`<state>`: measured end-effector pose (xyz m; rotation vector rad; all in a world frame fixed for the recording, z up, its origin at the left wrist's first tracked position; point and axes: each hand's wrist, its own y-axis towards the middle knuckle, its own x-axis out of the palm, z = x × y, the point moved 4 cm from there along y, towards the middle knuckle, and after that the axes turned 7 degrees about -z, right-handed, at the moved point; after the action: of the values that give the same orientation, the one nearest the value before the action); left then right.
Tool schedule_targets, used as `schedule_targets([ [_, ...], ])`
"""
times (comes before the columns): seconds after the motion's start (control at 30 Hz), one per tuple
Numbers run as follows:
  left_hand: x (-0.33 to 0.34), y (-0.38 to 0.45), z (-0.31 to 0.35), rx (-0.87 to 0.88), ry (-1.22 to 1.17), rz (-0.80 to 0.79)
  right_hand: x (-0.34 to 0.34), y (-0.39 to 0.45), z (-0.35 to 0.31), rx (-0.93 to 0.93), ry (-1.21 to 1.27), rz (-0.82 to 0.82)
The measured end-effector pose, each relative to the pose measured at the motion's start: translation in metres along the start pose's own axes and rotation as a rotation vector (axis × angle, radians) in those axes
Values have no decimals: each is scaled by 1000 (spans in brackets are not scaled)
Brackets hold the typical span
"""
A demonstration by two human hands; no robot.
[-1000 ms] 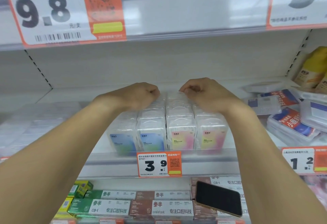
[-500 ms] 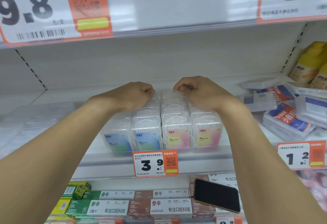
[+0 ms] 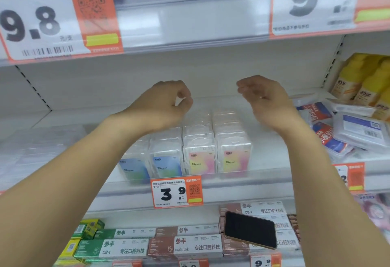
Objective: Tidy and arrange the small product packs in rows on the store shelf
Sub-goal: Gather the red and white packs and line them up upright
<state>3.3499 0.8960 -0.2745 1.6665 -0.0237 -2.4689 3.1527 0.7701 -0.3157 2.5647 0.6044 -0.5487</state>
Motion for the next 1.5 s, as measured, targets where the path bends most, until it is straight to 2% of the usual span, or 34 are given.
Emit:
schedule_targets([
  [0.07, 5, 0, 28, 100, 85, 50, -29, -14, 6, 29, -31, 49],
  [0.2, 23, -5, 99, 318, 61, 171, -91, -54, 10, 64, -195, 200],
  [0.3, 54, -3, 154, 424, -22, 162, -136, -89, 25, 109, -381, 356],
  [0.37, 85, 2, 180, 442, -65, 118, -159, -110, 40, 187, -468, 388],
  [0.53, 164, 33, 201, 389, 56, -47, -173, -138, 84, 474, -412, 159],
  [0.63, 192, 49, 201, 360, 102, -77, -168, -136, 98, 474, -426, 49],
  [0.77, 201, 66, 187, 349, -1, -124, -169, -123, 107, 466, -478, 25],
  [0.87, 197, 77, 175, 309, -63, -87, -159, -105, 119, 426, -491, 28],
  [1.07, 193, 93, 151, 125, -90, -30, -132, -74, 122, 308, -364, 20],
  [1.17, 191, 95, 148, 48, -128, 51, -132, -69, 127, 331, -352, 20],
  [1.33, 187, 88, 147, -36, -197, 216, -127, -72, 126, 374, -338, -88],
  [1.5, 185, 70, 142, -53, -330, 282, -135, -76, 129, 340, -320, 3],
])
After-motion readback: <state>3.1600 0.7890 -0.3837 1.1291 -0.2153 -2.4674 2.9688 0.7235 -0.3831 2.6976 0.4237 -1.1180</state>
